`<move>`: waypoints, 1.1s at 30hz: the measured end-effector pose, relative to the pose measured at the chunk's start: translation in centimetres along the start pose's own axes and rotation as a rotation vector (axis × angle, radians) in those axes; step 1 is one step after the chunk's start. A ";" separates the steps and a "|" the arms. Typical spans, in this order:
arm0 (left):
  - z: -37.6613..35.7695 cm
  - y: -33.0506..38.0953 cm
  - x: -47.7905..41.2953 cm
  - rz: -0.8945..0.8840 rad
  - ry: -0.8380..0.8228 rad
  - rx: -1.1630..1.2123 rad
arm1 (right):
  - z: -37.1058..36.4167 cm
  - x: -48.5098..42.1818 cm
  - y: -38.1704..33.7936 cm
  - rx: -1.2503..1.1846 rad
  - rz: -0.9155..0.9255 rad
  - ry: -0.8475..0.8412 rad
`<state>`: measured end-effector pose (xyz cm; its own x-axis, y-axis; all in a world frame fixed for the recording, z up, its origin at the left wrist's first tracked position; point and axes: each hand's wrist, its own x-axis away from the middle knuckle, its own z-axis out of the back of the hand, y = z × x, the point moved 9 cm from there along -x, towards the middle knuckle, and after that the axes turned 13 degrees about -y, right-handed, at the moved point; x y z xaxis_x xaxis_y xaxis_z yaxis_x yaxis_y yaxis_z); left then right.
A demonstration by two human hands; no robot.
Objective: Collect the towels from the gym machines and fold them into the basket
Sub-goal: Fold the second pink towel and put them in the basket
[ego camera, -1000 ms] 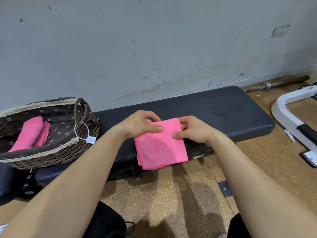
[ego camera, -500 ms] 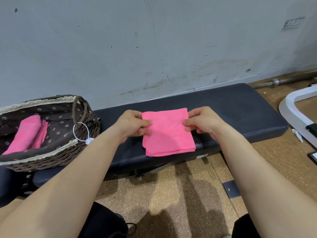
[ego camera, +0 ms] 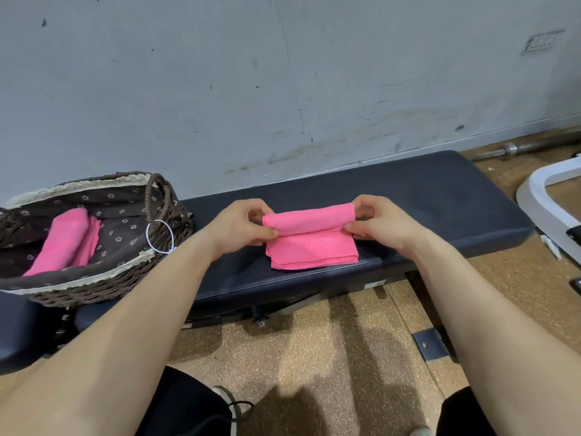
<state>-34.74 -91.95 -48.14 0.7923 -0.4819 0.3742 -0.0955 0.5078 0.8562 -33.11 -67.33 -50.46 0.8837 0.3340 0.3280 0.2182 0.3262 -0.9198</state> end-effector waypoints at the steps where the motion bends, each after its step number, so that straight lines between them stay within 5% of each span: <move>1: 0.1 0.0 0.3 -0.004 0.000 -0.040 | -0.1 0.3 0.0 0.029 0.013 -0.019; 12: -1.8 0.1 2.3 -0.127 0.008 -0.303 | -0.6 2.1 1.0 0.219 0.036 -0.004; 21: -3.7 1.3 2.9 -0.183 -0.013 -0.873 | -2.3 3.2 -2.0 0.524 -0.039 0.273; 30: -2.7 1.2 2.2 0.090 0.159 -0.672 | -4.6 3.4 -0.8 0.656 -0.019 0.327; 33: -2.4 3.0 1.5 0.248 0.376 -0.907 | -5.1 3.6 -0.6 0.665 0.035 0.372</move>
<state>-32.36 -89.39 -45.84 0.9657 -0.1127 0.2341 0.0869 0.9892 0.1178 -27.89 -70.85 -49.84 0.9925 0.0724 0.0989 -0.0036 0.8242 -0.5663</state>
